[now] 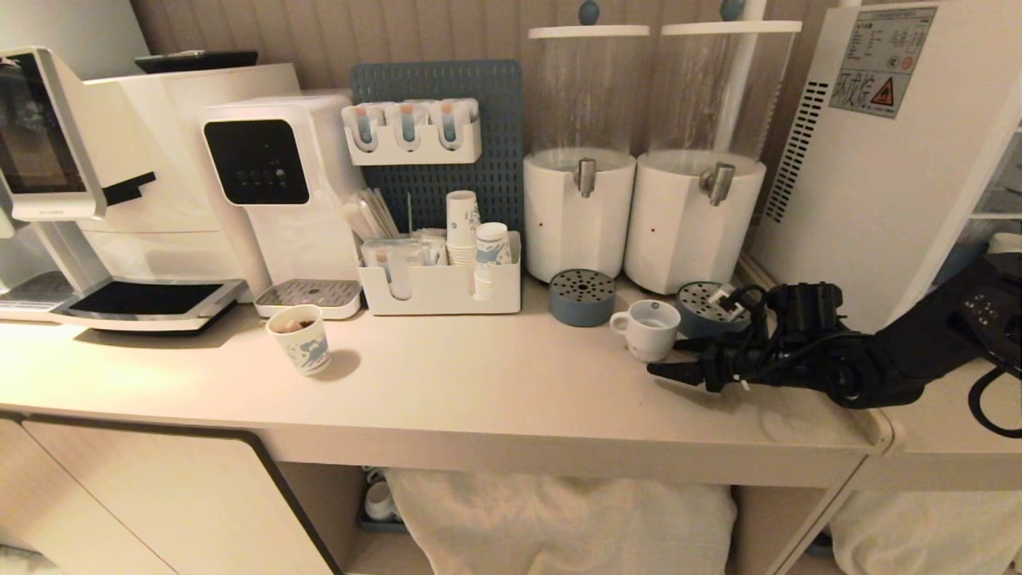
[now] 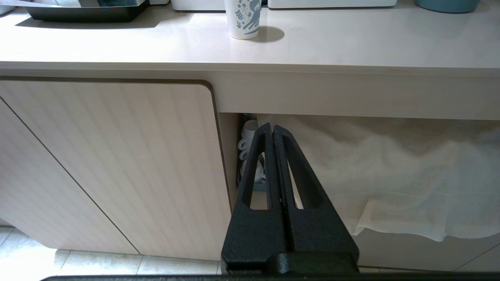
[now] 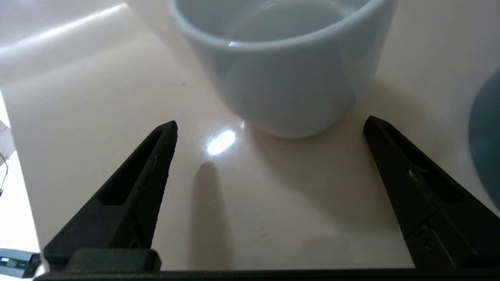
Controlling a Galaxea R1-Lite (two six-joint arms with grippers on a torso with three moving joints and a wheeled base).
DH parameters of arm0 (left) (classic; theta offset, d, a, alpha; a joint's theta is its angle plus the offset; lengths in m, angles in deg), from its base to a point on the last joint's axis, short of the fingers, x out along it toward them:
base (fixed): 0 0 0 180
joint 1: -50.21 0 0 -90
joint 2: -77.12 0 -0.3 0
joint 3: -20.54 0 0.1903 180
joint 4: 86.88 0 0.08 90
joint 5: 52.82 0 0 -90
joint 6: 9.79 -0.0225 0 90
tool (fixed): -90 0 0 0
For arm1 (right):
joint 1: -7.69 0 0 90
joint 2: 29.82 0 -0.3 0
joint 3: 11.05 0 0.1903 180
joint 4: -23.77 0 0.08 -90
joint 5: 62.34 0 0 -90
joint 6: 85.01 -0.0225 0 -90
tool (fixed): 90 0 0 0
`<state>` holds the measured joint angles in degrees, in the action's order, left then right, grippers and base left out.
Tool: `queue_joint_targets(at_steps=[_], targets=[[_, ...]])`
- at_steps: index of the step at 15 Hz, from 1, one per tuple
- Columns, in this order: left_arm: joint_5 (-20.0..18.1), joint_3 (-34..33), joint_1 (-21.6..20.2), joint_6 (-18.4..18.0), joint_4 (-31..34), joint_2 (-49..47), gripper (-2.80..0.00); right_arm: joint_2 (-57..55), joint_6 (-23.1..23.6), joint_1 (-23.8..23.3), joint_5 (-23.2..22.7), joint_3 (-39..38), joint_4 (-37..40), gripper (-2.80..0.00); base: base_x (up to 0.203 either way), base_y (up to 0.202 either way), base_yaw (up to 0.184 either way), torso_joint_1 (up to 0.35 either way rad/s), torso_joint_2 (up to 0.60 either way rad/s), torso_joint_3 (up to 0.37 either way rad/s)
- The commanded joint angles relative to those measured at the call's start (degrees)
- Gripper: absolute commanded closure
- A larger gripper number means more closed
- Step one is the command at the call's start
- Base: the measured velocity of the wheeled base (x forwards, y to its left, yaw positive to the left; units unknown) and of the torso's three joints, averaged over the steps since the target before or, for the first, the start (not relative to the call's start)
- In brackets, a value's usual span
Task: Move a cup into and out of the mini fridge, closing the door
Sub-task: Put the ceramic cup in the freezer
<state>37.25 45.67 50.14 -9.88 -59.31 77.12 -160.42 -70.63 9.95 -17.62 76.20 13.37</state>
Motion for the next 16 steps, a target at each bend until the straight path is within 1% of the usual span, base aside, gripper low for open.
queue_joint_targets(at_steps=[1,4,6,7,8,9,13,16], targets=[[0.01,0.00,-0.01,0.01,0.01,0.00,0.00,-0.94,-0.05,0.03,-0.25,1.30,-0.21,-2.80,0.000,0.000,0.000,0.000,0.00,0.000],[0.01,0.00,-0.01,0.01,0.01,0.00,0.00,-1.53,0.35,0.03,-0.09,2.08,-1.21,-2.80,0.000,0.000,0.000,0.000,0.00,0.000],[0.01,0.00,-0.01,0.01,0.01,0.00,0.00,-2.64,0.04,0.12,1.15,2.22,-5.95,-2.80,0.000,0.000,0.000,0.000,0.00,0.000],[0.01,0.00,-0.01,0.01,0.01,0.00,0.00,-3.03,-0.06,0.37,1.65,2.04,-6.99,-2.80,0.000,0.000,0.000,0.000,0.00,0.000],[0.01,0.00,-0.01,0.01,0.01,0.00,0.00,-3.95,-0.21,0.90,2.70,1.70,-10.06,-2.80,0.000,0.000,0.000,0.000,0.00,0.000],[0.01,0.00,-0.01,0.01,0.01,0.00,0.00,-4.64,-0.30,1.33,3.31,2.28,-10.75,-2.80,0.000,0.000,0.000,0.000,0.00,0.000],[0.01,0.00,-0.01,0.01,0.01,0.00,0.00,-4.93,-0.23,1.88,3.44,3.27,-11.58,-2.80,0.000,0.000,0.000,0.000,0.00,0.000],[0.01,0.00,-0.01,0.01,0.01,0.00,0.00,-6.59,-0.23,2.05,3.53,5.73,-11.06,-2.80,0.000,0.000,0.000,0.000,0.00,0.000]])
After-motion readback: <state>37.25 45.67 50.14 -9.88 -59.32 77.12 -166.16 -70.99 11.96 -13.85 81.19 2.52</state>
